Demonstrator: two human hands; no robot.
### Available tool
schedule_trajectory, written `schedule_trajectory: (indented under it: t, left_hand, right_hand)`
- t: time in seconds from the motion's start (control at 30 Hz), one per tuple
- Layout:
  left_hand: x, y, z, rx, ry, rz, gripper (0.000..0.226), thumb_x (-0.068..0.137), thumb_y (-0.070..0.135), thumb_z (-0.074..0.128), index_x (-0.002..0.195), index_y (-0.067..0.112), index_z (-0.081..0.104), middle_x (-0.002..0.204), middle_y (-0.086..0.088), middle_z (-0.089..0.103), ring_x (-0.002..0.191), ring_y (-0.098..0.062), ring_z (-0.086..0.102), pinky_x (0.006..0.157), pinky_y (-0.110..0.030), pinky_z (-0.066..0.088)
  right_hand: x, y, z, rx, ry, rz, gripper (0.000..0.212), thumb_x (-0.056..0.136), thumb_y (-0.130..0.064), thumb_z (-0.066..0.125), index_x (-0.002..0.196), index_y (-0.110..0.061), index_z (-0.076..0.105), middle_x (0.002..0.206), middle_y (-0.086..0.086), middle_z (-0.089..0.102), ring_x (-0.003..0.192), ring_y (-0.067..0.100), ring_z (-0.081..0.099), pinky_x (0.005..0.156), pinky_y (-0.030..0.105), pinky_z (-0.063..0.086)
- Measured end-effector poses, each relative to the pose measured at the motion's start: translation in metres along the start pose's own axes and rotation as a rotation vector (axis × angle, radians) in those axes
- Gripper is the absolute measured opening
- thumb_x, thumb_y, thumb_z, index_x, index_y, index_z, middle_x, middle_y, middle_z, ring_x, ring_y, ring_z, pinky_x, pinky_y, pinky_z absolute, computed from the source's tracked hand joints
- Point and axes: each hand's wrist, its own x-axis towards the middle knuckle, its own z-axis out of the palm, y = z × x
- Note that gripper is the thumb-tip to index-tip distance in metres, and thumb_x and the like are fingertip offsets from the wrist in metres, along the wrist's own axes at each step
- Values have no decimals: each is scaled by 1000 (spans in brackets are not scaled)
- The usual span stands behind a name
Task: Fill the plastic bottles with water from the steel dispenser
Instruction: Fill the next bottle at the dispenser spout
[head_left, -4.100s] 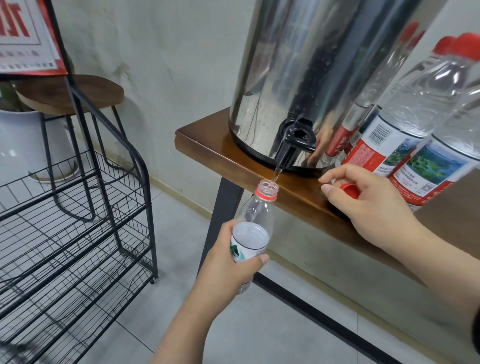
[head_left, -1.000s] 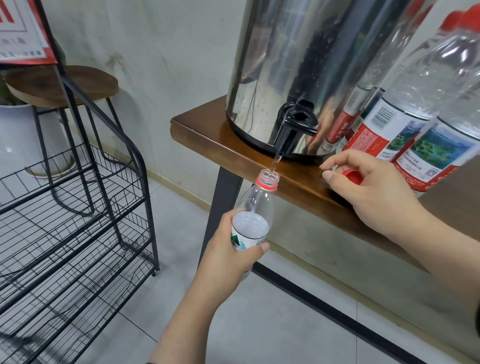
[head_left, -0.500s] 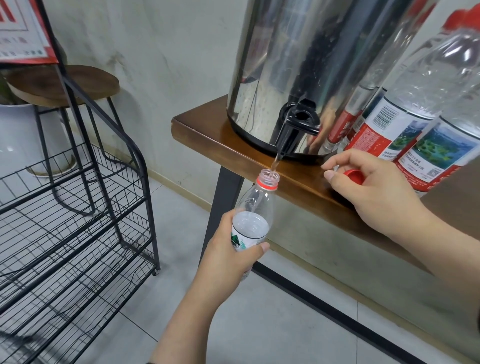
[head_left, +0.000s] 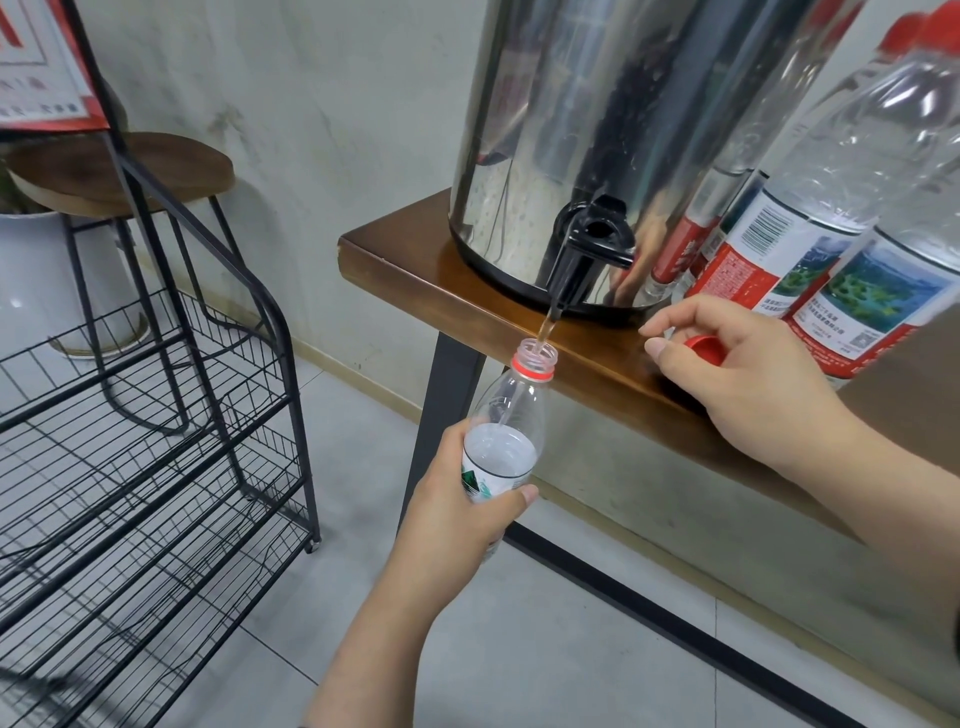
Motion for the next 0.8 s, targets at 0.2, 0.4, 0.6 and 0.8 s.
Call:
schedule_trajectory:
  t: [0.2, 0.4, 0.6, 0.8]
  left_hand:
    - [1, 0, 0, -9, -2, 5, 60, 82, 24, 83, 128, 46, 50, 107, 19, 67, 92, -3, 65, 66, -10, 50]
    - [2, -2, 0, -27, -6, -4, 60, 80, 28, 84, 126, 49, 50, 104, 16, 67, 85, -9, 64, 67, -16, 51]
    - [1, -2, 0, -11, 1, -7, 61, 79, 31, 84, 125, 51, 50, 104, 20, 67, 88, -7, 65, 70, -15, 50]
    - [0, 1, 0, -8, 11, -2, 60, 80, 29, 84, 124, 52, 49, 105, 21, 67, 89, -5, 65, 70, -14, 50]
  right_hand:
    - [1, 1, 0, 3, 2, -7, 3, 93, -36, 66, 93, -39, 67, 80, -15, 68, 77, 3, 61, 68, 22, 42]
    - [0, 0, 0, -1, -2, -8, 3, 93, -36, 66, 93, -39, 66, 79, -16, 67, 78, 2, 61, 68, 21, 41]
    - [0, 0, 0, -10, -7, -7, 3, 93, -36, 66, 94, -39, 66, 78, -18, 66, 76, 0, 60, 65, 16, 40]
    - [1, 0, 1, -12, 0, -8, 3, 93, -34, 67, 92, -37, 67, 76, -19, 65, 74, -1, 59, 62, 9, 38]
